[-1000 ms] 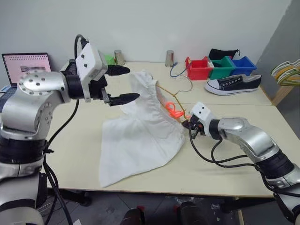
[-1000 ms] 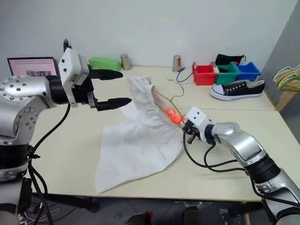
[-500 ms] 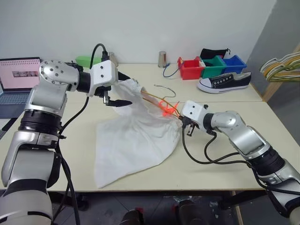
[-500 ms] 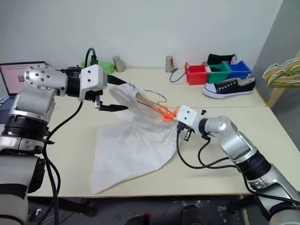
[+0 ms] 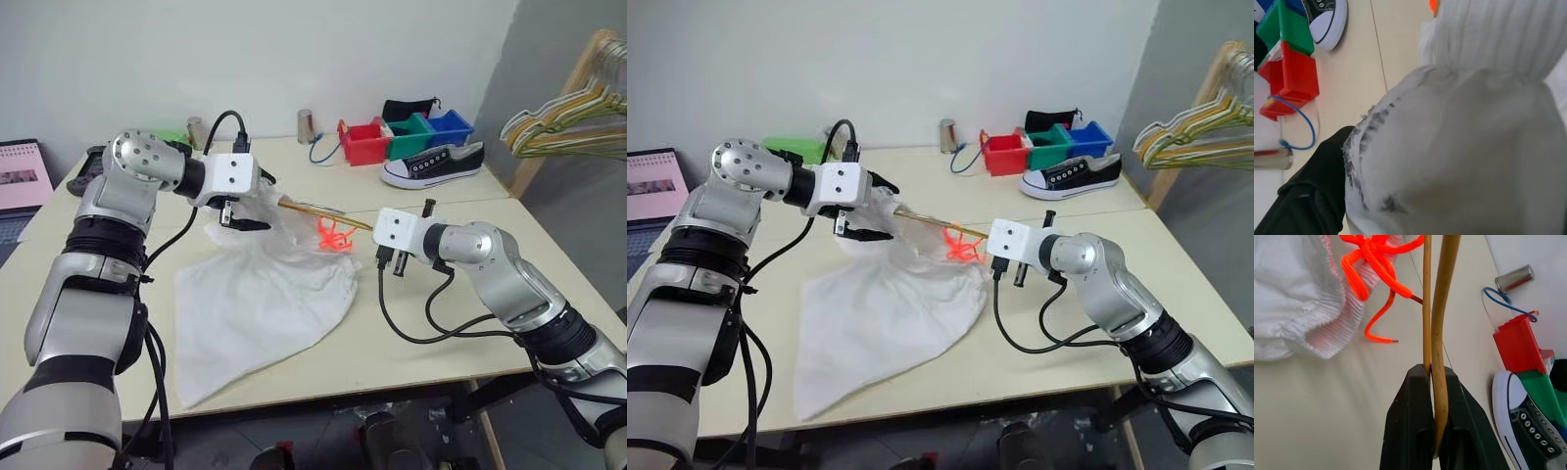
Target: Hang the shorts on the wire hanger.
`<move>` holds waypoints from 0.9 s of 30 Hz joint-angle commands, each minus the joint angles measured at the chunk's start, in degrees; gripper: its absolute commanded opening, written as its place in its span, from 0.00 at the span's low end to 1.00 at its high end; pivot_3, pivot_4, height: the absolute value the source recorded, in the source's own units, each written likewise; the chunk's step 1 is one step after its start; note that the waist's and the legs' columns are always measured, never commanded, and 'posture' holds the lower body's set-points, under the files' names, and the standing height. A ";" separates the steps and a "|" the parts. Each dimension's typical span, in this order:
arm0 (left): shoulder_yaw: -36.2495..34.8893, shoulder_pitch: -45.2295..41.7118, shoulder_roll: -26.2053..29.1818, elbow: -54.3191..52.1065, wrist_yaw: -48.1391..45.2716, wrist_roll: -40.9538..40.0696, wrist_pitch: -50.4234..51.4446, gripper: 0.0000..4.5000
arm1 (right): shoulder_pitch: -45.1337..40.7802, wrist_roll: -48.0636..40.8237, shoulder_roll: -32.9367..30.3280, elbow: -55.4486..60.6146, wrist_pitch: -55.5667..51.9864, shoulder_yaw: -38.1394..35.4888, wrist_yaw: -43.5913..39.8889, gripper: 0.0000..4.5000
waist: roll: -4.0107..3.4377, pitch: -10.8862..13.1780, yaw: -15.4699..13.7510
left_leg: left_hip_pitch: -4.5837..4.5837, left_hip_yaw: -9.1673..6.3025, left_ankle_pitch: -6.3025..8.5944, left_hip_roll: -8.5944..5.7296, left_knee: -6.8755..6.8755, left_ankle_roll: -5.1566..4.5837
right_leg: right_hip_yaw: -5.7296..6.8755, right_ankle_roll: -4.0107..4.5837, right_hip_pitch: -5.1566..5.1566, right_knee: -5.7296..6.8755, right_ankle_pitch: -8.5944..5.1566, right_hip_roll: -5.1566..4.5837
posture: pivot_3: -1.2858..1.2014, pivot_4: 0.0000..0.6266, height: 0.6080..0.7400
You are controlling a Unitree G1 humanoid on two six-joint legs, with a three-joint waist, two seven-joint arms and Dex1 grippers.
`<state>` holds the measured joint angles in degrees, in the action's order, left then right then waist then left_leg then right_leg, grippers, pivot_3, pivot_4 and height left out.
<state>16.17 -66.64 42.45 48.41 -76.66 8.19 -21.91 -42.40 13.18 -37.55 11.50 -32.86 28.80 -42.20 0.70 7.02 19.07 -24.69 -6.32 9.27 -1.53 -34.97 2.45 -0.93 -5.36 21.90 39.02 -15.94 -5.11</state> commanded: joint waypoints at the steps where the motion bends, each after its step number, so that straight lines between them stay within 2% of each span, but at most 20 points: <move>1: 0.32 -2.64 -0.99 1.51 2.23 2.08 -2.37 0.80 | -3.17 1.39 1.57 4.81 1.33 -1.31 -1.30 0.00 | 0.02 -0.01 0.47 | 0.00 -0.01 -0.04 -0.01 0.00 0.00 | 0.00 -0.02 0.00 0.01 0.02 0.00 | 0.39 0.00 1.00; 2: 0.23 -2.77 -1.16 1.79 2.14 2.18 -2.63 0.72 | -3.16 1.64 1.93 4.86 1.09 -1.54 -1.60 0.00 | 0.02 -0.02 0.73 | 0.01 -0.02 -0.07 -0.01 0.00 0.00 | 0.00 -0.03 0.00 0.03 0.04 0.00 | 0.39 0.00 1.00; 5: 0.10 -2.92 -1.49 2.12 2.04 2.60 -3.11 0.59 | -3.62 1.97 2.92 5.01 0.17 -2.15 -2.25 0.00 | 0.03 -0.04 1.70 | 0.02 -0.05 -0.12 -0.01 0.00 0.01 | 0.01 -0.04 -0.01 0.07 0.07 0.00 | 0.39 0.00 1.00; 9: -0.08 -3.03 -1.77 2.37 2.47 3.34 -3.51 0.37 | -3.59 2.48 3.54 5.02 -0.59 -2.38 -2.99 0.00 | 0.04 -0.06 2.32 | 0.04 -0.05 -0.16 0.00 0.00 0.01 | 0.01 -0.04 -0.01 0.09 0.09 0.00 | 0.39 0.00 1.00; 17: -0.44 -2.79 -1.77 2.19 3.54 4.22 -3.82 0.03 | -3.22 2.38 4.10 5.55 -2.27 -3.17 -4.72 0.00 | 0.18 -0.18 2.94 | 0.04 -0.07 -0.18 -0.02 0.00 0.03 | 0.01 -0.05 -0.02 0.10 0.10 -0.03 | 0.39 0.00 1.00; 18: -0.49 -2.73 -1.76 2.14 3.54 4.22 -3.83 0.00 | -3.16 2.26 4.18 5.60 -2.52 -3.27 -4.89 0.00 | 0.18 -0.18 2.98 | 0.04 -0.07 -0.19 -0.02 0.00 0.03 | 0.01 -0.05 -0.02 0.11 0.10 -0.03 | 0.39 0.00 1.00; 27: -0.83 -1.52 -1.48 1.65 3.97 4.13 -3.06 0.00 | -2.65 0.82 4.42 5.45 -3.85 -4.21 -6.65 0.00 | 0.21 -0.22 3.04 | 0.04 -0.08 -0.21 -0.03 0.00 0.00 | 0.01 -0.07 -0.03 0.11 0.12 -0.04 | 0.39 0.01 1.00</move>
<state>16.54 -67.41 40.16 51.36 -74.06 12.51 -25.58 -43.79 14.59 -33.20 14.38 -36.89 26.22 -48.12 0.91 6.79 22.12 -24.64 -6.39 9.05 -1.55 -34.97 2.44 -0.92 -5.44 21.88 39.13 -15.82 -5.15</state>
